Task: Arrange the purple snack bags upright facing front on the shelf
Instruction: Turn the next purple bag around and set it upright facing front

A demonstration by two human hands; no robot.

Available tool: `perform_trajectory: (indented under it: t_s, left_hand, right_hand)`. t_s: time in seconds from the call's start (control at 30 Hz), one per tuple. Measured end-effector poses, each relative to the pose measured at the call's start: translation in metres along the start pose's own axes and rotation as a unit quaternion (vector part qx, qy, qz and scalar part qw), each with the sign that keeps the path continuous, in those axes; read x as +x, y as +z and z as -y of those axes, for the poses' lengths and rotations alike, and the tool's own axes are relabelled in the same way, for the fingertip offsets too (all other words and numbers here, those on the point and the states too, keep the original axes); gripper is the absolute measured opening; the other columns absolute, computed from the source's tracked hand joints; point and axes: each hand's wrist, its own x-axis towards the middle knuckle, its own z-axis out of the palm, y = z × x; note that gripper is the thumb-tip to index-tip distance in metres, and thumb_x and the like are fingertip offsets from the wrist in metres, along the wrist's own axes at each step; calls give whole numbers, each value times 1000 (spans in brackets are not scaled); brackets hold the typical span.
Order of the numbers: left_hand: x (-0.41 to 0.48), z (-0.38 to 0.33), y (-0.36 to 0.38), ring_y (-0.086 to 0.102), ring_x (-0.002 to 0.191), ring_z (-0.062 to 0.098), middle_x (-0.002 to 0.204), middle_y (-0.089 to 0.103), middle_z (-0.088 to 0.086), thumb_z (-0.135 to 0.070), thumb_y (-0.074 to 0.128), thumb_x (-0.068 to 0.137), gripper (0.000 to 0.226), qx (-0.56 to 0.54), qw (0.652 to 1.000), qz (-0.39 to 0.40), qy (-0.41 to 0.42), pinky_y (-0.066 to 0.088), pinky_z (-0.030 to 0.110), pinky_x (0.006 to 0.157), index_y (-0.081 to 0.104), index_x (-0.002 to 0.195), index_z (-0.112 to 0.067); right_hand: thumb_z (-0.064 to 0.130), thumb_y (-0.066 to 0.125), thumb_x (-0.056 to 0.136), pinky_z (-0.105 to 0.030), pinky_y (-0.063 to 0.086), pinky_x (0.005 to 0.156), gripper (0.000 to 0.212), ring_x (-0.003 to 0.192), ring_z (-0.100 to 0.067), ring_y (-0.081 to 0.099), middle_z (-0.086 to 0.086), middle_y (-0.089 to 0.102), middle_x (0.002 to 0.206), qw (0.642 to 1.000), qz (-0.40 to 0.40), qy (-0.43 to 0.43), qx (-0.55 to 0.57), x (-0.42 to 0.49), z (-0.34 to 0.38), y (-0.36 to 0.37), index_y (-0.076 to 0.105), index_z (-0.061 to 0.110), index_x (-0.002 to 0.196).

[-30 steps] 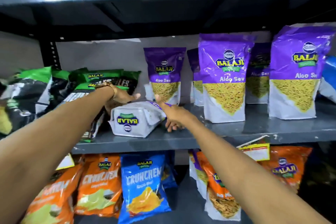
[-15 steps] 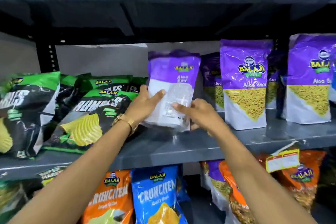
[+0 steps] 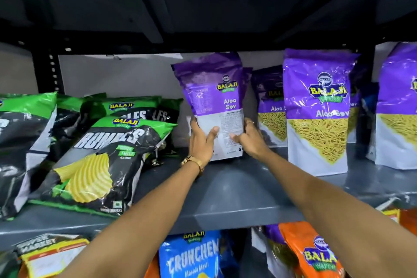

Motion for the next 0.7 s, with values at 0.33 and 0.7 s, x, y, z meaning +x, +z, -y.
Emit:
perform_trajectory:
  t_s: [0.33,0.7]
  left_hand:
    - [-1,30,-2,48,130,27,141,48,15,-32,61,89,69,64,992,106,-16,38,24,99,26,143,-7]
    - [0,38,-9,60,99,28,103,58,9,-21,71,83,48,23,988,45,-143,46,26,82,46,119,-2]
  right_hand:
    - [26,68,71,-50,49,100,57,112,-29,63,-9,67,123,995,12,42,92,6,-33,11,50,16,124]
    - [53,36,95,-50,53,91,53,87,-29,66,-19,72,97,979,-131,89,124,5,-35,6,66,11,83]
